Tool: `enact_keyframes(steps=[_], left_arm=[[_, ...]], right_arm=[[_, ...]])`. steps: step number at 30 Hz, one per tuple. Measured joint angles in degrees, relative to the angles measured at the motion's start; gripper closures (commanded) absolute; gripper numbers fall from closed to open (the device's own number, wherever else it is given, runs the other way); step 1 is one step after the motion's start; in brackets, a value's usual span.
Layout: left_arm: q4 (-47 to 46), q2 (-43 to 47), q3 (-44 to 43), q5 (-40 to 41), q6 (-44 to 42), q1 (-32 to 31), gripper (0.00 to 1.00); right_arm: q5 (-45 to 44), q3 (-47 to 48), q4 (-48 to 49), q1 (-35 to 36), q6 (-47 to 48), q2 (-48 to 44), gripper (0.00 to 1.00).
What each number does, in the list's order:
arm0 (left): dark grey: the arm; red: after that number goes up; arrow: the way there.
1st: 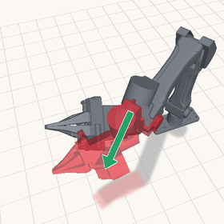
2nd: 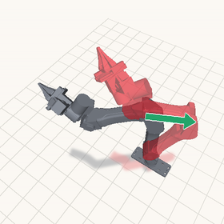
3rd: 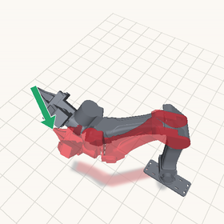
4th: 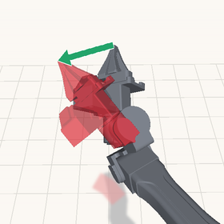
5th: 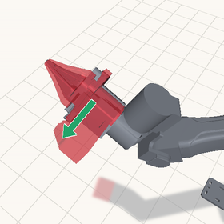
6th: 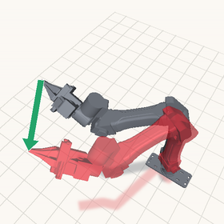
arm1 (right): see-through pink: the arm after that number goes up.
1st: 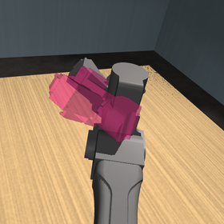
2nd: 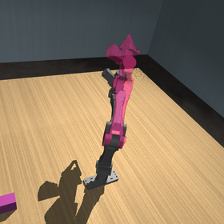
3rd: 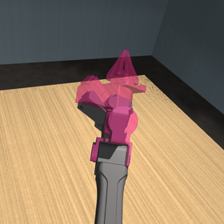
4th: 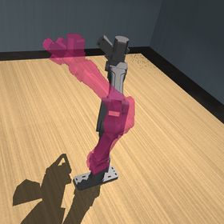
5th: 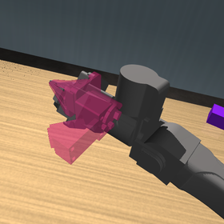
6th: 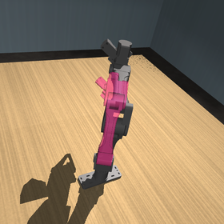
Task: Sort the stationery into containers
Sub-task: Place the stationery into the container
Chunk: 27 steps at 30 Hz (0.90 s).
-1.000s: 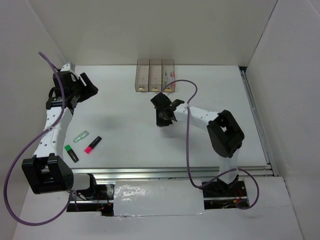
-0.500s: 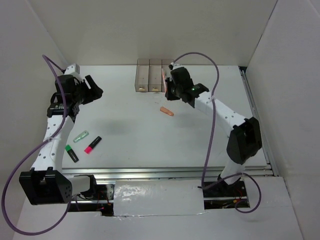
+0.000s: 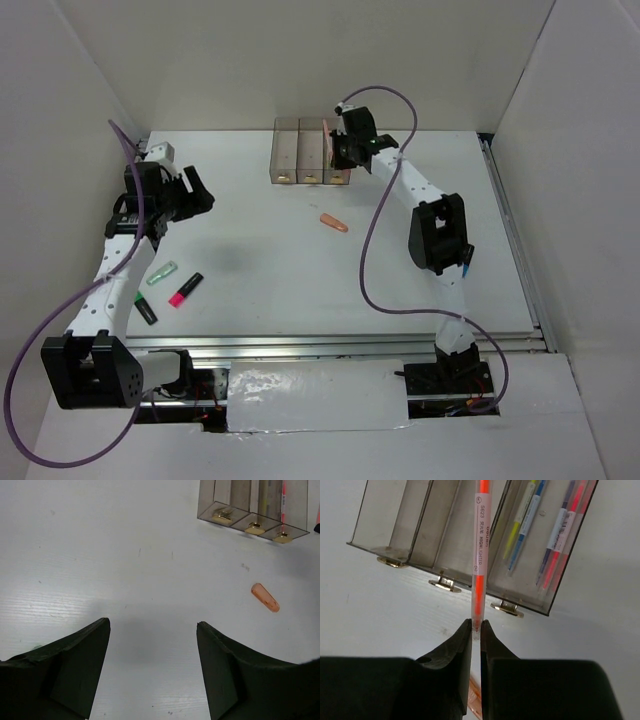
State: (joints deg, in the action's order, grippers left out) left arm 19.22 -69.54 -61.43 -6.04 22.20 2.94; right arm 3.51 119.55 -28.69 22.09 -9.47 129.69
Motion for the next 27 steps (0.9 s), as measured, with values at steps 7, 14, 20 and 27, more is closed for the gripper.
enact_keyframes(steps=[7, 14, 20, 27], left_arm=[[0.4, 0.0, 0.0, -1.3, 0.4, 1.4, 0.18], [0.2, 0.0, 0.0, -2.1, 0.5, 1.6, 0.16], [0.2, 0.0, 0.1, -2.7, 0.5, 2.0, 0.13], [0.7, 0.1, 0.1, -2.8, 0.2, 2.3, 0.11]], right_arm=[[-1.8, 4.7, 0.2, 0.0, 0.0, 4.8, 1.0], [-3.3, 9.4, 1.6, -1.6, -2.8, 8.6, 0.92], [-3.4, 10.6, 2.1, -3.1, -3.4, 11.6, 0.72], [-3.5, 10.6, 1.6, -3.1, -2.7, 12.0, 0.42]])
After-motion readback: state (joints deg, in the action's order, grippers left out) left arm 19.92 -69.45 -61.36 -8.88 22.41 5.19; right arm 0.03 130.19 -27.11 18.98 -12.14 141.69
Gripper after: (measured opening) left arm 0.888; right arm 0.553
